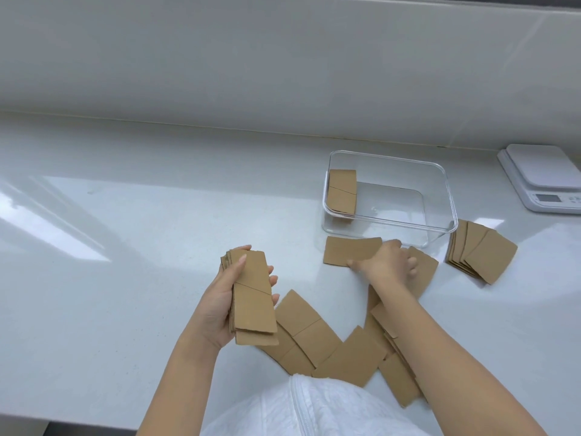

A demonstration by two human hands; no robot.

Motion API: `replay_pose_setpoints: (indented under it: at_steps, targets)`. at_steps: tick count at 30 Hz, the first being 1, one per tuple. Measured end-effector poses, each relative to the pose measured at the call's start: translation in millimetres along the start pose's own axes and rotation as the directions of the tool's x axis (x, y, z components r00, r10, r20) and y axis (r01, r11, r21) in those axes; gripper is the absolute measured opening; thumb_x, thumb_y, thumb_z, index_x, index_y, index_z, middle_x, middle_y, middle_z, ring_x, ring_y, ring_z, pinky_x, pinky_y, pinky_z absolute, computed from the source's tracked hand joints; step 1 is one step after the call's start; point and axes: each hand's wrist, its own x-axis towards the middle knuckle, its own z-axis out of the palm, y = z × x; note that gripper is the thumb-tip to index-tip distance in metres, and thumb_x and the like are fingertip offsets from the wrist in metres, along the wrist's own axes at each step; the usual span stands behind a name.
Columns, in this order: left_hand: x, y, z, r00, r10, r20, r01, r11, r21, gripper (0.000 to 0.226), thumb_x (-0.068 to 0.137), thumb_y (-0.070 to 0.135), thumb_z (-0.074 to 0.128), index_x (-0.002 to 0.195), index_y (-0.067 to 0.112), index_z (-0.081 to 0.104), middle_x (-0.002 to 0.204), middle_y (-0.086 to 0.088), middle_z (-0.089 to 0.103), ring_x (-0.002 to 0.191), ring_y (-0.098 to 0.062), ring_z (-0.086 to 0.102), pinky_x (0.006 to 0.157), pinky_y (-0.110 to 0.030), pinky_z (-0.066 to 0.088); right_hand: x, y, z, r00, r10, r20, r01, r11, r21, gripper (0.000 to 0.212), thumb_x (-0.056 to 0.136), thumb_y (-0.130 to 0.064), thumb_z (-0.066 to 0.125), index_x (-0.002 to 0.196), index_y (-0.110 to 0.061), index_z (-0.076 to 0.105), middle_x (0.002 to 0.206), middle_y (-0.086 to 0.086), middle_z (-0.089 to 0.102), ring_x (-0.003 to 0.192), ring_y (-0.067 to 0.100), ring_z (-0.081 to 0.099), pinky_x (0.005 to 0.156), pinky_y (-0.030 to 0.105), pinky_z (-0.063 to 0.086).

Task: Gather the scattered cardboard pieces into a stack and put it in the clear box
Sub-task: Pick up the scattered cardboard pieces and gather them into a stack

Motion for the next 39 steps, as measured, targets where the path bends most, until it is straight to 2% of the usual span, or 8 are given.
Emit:
replay_pose_setpoints:
  at_steps: [7,10,14,18,24,28,34,39]
  targets:
    - [4,-2,4,1.000,0.015,-0.002,-0.015,1.000,-0.026,0.038,0.077,0.042,0.057,0.113,0.029,0.058,0.106,-0.013,0.073,0.089,-0.025,0.072,0.068,-0.043,0.059,-5,8,0,0.993,-0.116,-0.006,0.116,0.979,0.169,0.052,0.073,-0.036,0.075,0.114,-0.011,0.054,0.112,0.009,0.061,0.111,0.033,0.053,0.091,0.040,0.043]
    - [4,-4,6,0.999,0.044,0.018,-0.043,0.999,-0.009,0.037,0.078,0.043,0.055,0.114,0.031,0.058,0.107,-0.013,0.073,0.090,-0.025,0.071,0.071,-0.044,0.059,-9,13,-8,0.964,-0.260,0.056,0.201,0.850,0.487,0.014,0.086,-0.022,0.064,0.087,-0.009,0.059,0.079,0.001,0.058,0.079,0.023,0.055,0.061,0.024,0.043]
    - [2,-8,12,0.999,0.033,0.028,-0.033,0.999,-0.013,0.038,0.077,0.046,0.053,0.112,0.032,0.061,0.108,-0.013,0.072,0.092,-0.026,0.071,0.070,-0.045,0.059,-24,8,-40,0.914,-0.382,0.134,0.156,0.639,0.753,0.007,0.089,-0.017,0.061,0.083,-0.013,0.062,0.078,0.004,0.063,0.075,0.019,0.060,0.070,0.031,0.054]
    - [-6,-15,20,1.000,0.013,0.024,-0.014,1.000,0.006,0.043,0.077,0.052,0.051,0.114,0.031,0.059,0.107,-0.013,0.073,0.089,-0.026,0.071,0.069,-0.043,0.058,-50,2,-81,0.748,-0.620,0.235,0.134,0.488,0.862,0.015,0.082,-0.004,0.068,0.084,-0.018,0.062,0.068,0.000,0.068,0.058,0.012,0.063,0.055,0.020,0.050]
    - [-32,-20,38,0.985,-0.006,0.173,-0.040,0.966,0.257,0.055,0.086,0.055,0.035,0.128,0.024,0.050,0.111,-0.013,0.070,0.091,-0.027,0.069,0.070,-0.039,0.057,-94,-16,-81,0.576,-0.754,0.316,0.364,0.583,0.726,0.026,0.067,-0.003,0.082,0.076,-0.017,0.062,0.076,0.003,0.061,0.045,0.009,0.059,0.047,0.017,0.045]
    - [-45,-23,38,0.968,-0.046,0.248,-0.011,0.974,0.226,0.067,0.074,0.058,0.061,0.130,0.024,0.050,0.123,-0.013,0.065,0.105,-0.036,0.065,0.082,-0.053,0.054,-112,-19,-70,0.558,-0.798,0.227,0.504,0.544,0.671,0.029,0.061,-0.011,0.086,0.079,-0.015,0.063,0.075,-0.003,0.060,0.060,0.013,0.053,0.057,0.017,0.045]
    - [-58,-21,16,0.986,0.055,0.156,-0.086,0.977,0.198,0.050,0.078,0.020,0.064,0.125,0.037,0.056,0.106,-0.011,0.071,0.091,-0.029,0.068,0.069,-0.042,0.057,-114,-11,-53,0.417,-0.906,0.064,0.811,0.404,0.423,0.039,0.072,-0.032,0.078,0.098,-0.019,0.053,0.087,-0.008,0.052,0.071,0.011,0.051,0.063,0.014,0.041]
    - [-66,-22,-17,0.983,0.179,-0.033,-0.174,0.978,0.116,0.049,0.078,0.014,0.062,0.123,0.035,0.058,0.105,-0.010,0.070,0.084,-0.024,0.069,0.073,-0.043,0.058,-80,50,-40,0.421,-0.803,0.423,0.892,0.450,-0.033,0.048,0.073,-0.047,0.072,0.113,-0.025,0.055,0.103,-0.006,0.051,0.105,0.016,0.047,0.081,0.023,0.034]
